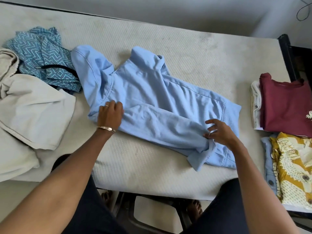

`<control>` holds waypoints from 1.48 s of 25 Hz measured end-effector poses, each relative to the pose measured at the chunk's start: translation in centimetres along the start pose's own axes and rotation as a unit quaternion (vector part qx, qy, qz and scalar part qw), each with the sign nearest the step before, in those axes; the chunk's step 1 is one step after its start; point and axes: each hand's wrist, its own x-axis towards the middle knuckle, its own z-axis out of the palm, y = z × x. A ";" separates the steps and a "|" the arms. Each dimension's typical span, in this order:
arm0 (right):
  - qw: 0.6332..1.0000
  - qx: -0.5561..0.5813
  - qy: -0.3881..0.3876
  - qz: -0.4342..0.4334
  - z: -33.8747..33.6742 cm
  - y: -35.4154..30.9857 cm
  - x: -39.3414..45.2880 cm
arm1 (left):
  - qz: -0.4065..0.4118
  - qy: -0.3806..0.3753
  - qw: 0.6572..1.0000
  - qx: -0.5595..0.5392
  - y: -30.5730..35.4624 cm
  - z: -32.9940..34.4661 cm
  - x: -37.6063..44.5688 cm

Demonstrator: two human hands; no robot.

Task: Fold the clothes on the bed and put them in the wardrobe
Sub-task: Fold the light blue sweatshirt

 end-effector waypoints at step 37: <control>0.935 -0.300 0.062 -0.181 10.0 5.0 -1.9 | 0.088 -0.455 0.886 -0.010 9.5 -1.5 -2.3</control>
